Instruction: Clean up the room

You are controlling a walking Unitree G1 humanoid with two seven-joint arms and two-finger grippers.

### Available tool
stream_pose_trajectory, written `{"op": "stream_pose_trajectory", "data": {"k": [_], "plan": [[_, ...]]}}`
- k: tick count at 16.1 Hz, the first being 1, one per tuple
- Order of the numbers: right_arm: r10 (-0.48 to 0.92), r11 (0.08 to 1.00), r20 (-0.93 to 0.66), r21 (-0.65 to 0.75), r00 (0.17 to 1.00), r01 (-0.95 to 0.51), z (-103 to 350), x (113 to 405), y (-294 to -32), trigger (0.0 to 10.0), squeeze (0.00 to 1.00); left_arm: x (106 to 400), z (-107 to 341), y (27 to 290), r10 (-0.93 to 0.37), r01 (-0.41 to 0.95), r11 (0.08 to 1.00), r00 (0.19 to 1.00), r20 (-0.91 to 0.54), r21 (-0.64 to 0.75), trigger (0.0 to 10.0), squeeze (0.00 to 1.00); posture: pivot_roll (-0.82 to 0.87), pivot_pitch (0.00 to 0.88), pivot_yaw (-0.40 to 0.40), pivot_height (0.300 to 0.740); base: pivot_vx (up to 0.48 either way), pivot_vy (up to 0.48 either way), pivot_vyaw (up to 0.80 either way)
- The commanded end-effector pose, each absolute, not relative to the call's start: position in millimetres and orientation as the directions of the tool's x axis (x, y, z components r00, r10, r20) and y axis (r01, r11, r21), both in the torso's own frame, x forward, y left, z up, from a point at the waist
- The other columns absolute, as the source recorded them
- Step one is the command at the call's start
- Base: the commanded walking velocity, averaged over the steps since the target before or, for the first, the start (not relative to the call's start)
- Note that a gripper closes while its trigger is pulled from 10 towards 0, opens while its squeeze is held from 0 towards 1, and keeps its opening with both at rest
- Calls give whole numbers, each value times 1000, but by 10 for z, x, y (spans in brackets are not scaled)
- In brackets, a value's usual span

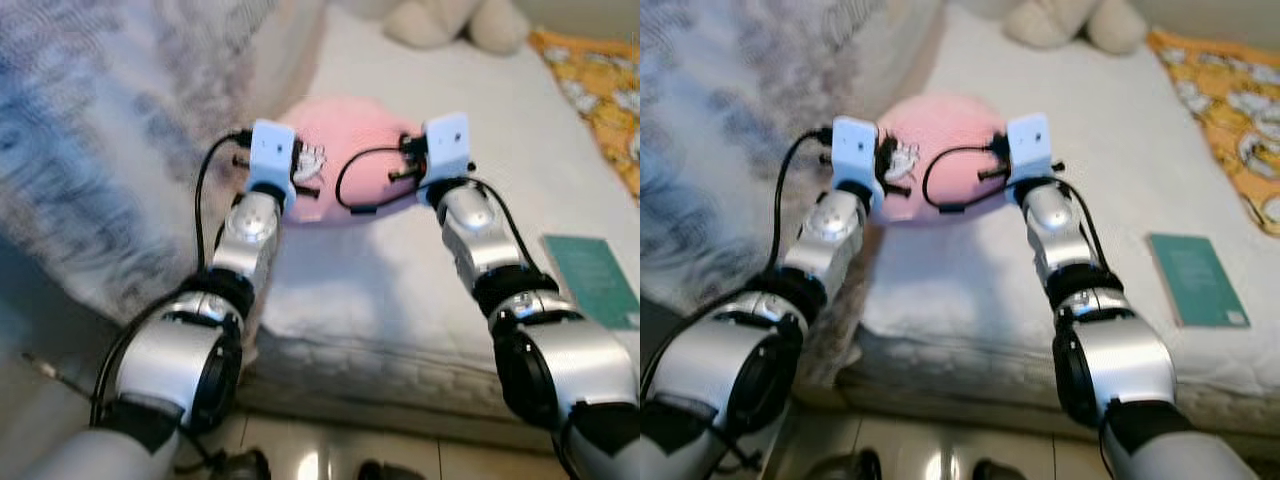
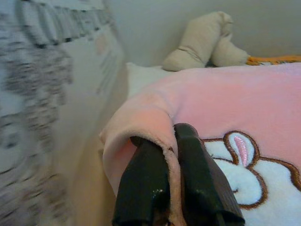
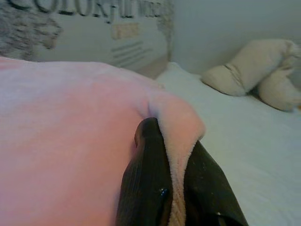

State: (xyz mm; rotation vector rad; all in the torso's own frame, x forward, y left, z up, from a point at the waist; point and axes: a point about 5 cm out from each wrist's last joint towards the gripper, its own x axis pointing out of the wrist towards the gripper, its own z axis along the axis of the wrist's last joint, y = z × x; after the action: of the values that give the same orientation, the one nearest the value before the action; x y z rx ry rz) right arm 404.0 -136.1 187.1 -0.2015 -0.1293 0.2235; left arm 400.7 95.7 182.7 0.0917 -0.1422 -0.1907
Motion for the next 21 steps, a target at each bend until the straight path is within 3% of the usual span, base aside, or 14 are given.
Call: {"op": "stream_pose_trajectory", "data": {"k": [1, 4, 6, 8, 11, 16, 17, 18, 21], "plan": [[160, 970, 129, -204, 979, -132, 1925, 4053, -1536, 10000, 188, 4032, 1856, 1025, -146, 133, 986, 981, 130, 101, 10000, 0, -15, 142, -45, 740, 469, 0, 0], [232, 956, 32, -190, 972, -222, 1821, 4052, -1488, 10000, 184, 4040, 1857, 1026, -83, 64, 987, 989, 125, 145, 10000, 0, -18, 161, -46, 740, 0, 0, 0], [259, 955, -62, -135, 964, -265, 1705, 4046, -1441, 10000, 0, 4048, 1863, 1095, -50, 30, 987, 990, 130, 155, 10000, 0, -24, 199, -53, 740, 0, 0, 0], [270, 951, -102, -125, 957, -282, 1643, 4034, -1425, 10000, 0, 4046, 1854, 1131, -31, 7, 985, 990, 135, 173, 10000, 0, -27, 225, -57, 740, 0, 0, 0], [312, 915, -268, -175, 912, -364, 1228, 3880, -1329, 10000, 0, 3940, 1499, 1151, -9, 3, 977, 1000, 27, 215, 10000, 0, -25, 261, -70, 740, 0, 0, 0], [316, 908, -330, -166, 889, -385, 995, 3764, -1293, 10000, 0, 3891, 1365, 1251, 7, -5, 972, 1000, -6, 237, 10000, 0, -24, 269, -69, 740, 0, 0, 0], [311, 910, -333, -166, 890, -380, 977, 3755, -1305, 10000, 580, 3884, 1351, 1242, 3, 0, 971, 1000, -10, 241, 10000, 475, -26, 268, -67, 740, 0, 0, 0], [300, 916, -327, -163, 896, -367, 980, 3757, -1318, 10000, 1000, 3879, 1336, 1241, 2, 1, 971, 1000, -15, 241, 10000, 1000, -29, 267, -65, 740, 0, 0, 0], [284, 940, -237, -120, 929, -318, 1112, 3814, -1258, 10000, 1000, 3920, 1451, 1298, -8, -1, 960, 1000, 30, 280, 10000, 1000, -43, 253, -54, 740, 0, 0, 0]]}}
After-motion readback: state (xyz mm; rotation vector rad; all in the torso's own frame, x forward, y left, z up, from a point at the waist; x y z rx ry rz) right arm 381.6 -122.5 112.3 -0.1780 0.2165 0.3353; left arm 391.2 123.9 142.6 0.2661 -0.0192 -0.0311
